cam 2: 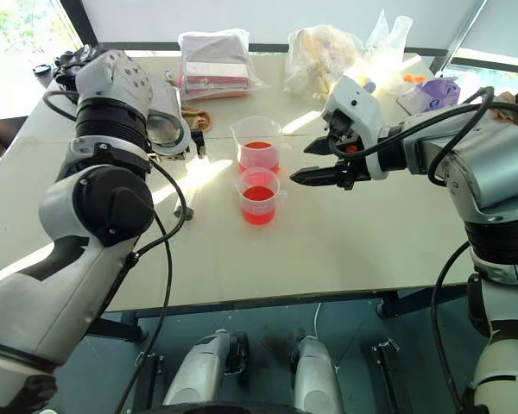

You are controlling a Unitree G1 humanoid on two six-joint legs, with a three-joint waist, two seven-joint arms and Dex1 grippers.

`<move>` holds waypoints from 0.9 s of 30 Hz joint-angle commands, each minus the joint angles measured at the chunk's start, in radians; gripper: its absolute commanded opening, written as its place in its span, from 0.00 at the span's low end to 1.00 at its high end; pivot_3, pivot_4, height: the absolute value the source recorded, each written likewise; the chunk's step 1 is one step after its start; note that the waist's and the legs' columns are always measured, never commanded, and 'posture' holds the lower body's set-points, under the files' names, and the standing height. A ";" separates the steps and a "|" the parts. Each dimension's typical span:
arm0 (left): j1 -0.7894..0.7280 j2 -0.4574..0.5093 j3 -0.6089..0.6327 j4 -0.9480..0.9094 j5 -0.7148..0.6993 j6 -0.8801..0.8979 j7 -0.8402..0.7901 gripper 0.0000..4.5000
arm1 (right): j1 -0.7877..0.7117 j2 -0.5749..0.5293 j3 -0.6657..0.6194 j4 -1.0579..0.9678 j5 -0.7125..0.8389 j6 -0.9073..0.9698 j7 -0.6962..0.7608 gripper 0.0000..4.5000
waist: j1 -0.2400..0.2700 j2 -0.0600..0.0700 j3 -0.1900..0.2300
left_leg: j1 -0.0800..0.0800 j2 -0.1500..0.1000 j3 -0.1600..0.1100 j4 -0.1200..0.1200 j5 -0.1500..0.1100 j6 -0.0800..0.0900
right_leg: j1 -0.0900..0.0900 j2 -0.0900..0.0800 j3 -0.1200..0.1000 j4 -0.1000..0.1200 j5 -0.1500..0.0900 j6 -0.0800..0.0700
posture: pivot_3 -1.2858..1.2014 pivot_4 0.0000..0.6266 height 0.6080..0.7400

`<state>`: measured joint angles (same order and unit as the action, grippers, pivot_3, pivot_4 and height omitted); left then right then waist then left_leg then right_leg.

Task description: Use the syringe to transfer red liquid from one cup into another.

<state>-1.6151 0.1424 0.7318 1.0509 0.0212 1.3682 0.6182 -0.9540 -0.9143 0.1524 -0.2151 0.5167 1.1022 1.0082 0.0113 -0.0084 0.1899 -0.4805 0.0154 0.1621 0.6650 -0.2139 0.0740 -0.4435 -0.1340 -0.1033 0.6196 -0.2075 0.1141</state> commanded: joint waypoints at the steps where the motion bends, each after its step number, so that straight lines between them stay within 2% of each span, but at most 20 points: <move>1: -0.020 0.013 0.008 0.061 -0.045 -0.067 0.046 1.00 | -0.011 -0.002 -0.037 -0.034 0.012 0.007 -0.014 0.75 | 0.000 0.000 0.000 | 0.000 0.000 0.000 0.000 0.000 0.000 | 0.000 0.000 0.000 0.000 0.000 0.000 | 0.52 0.24 1.00; 4: -0.018 0.017 -0.017 0.106 -0.066 -0.092 0.050 1.00 | -0.005 -0.005 -0.044 -0.044 0.018 0.014 -0.022 0.75 | -0.001 0.000 0.000 | 0.000 0.000 0.000 0.000 0.000 0.000 | 0.000 0.000 0.000 0.000 0.000 0.000 | 0.52 0.24 1.00; 10: -0.001 0.021 -0.170 0.168 -0.047 -0.066 -0.058 1.00 | 0.019 -0.008 -0.068 -0.076 0.036 0.041 -0.055 0.75 | 0.000 0.000 0.000 | 0.000 0.000 0.001 0.000 0.000 0.000 | 0.000 0.000 0.000 0.000 0.000 0.000 | 0.52 0.24 1.00; 23: 0.070 0.039 -0.289 0.207 -0.053 -0.131 -0.137 1.00 | 0.051 -0.009 -0.100 -0.115 0.069 0.067 -0.109 0.75 | -0.002 0.000 0.000 | 0.000 0.000 0.001 -0.001 0.000 0.000 | -0.001 0.000 0.000 0.000 0.000 0.000 | 0.52 0.24 1.00; 26: 0.073 0.030 -0.302 0.207 -0.062 -0.145 -0.149 0.81 | 0.058 -0.010 -0.104 -0.123 0.074 0.072 -0.115 0.75 | -0.002 0.000 0.000 | 0.000 0.000 0.000 -0.001 0.000 0.000 | -0.001 0.000 0.000 0.000 0.000 0.000 | 0.52 0.24 1.00; 27: 0.073 0.027 -0.307 0.207 -0.065 -0.149 -0.159 0.71 | 0.060 -0.009 -0.106 -0.126 0.076 0.075 -0.118 0.75 | -0.002 0.000 0.000 | 0.000 0.000 0.000 -0.001 0.000 0.000 | -0.001 0.000 0.000 0.000 0.000 0.000 | 0.52 0.24 1.00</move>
<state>-1.5423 0.1683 0.4445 1.2554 -0.0397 1.2308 0.4659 -0.8871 -0.9135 0.0919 -0.3111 0.5772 1.1758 0.8945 0.0095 -0.0084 0.1896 -0.4804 0.0153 0.1625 0.6644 -0.2140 0.0738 -0.4442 -0.1346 -0.1032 0.6197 -0.2073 0.1138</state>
